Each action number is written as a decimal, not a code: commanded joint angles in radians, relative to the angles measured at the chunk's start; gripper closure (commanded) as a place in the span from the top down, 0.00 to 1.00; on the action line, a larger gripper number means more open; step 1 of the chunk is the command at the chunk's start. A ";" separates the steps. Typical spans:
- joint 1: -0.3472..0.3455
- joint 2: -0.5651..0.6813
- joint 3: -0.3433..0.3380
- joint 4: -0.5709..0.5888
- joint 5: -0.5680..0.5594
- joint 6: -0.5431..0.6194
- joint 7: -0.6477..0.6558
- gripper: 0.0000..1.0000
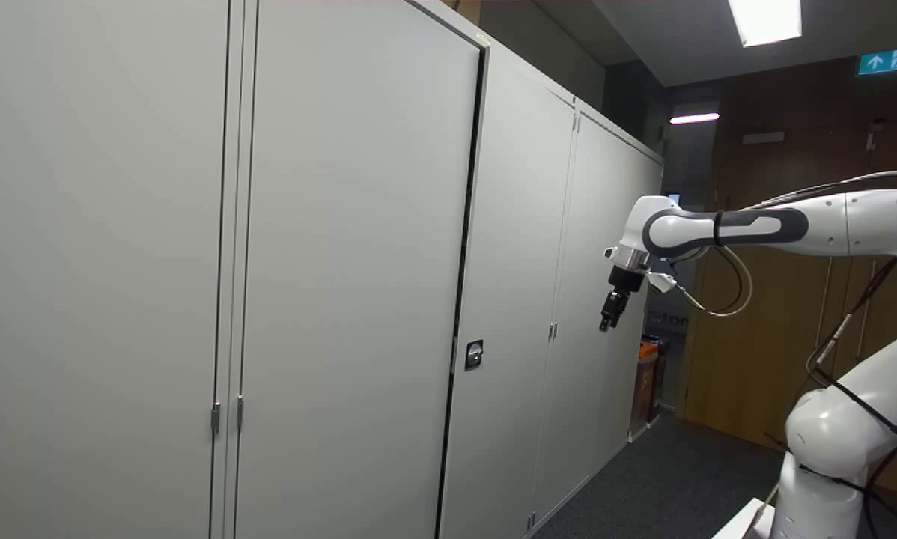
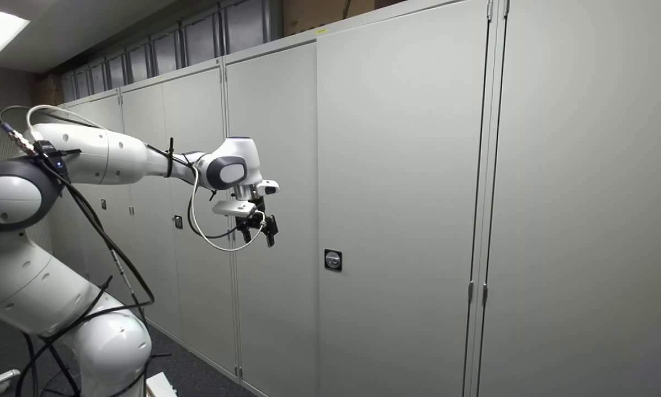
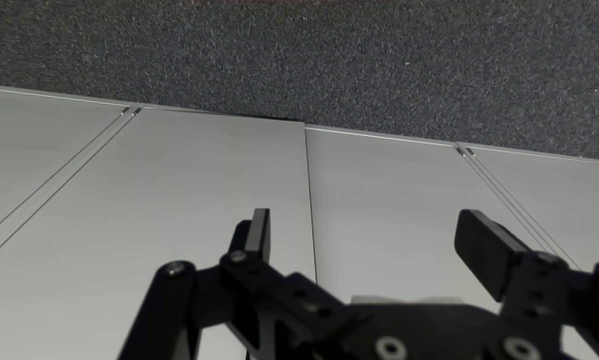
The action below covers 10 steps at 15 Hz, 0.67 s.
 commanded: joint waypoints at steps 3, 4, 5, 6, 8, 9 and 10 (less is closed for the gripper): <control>-0.025 -0.026 0.017 -0.009 -0.086 -0.063 0.028 1.00; -0.025 -0.025 0.018 -0.009 -0.094 -0.066 0.032 1.00; -0.025 -0.023 0.018 -0.007 -0.097 -0.065 0.036 1.00; -0.024 -0.022 0.018 -0.005 -0.100 -0.063 0.039 1.00; -0.009 -0.002 0.004 0.002 -0.078 -0.047 0.017 1.00; -0.009 -0.002 0.004 0.002 -0.078 -0.047 0.018 1.00; -0.009 -0.002 0.005 0.002 -0.078 -0.047 0.018 1.00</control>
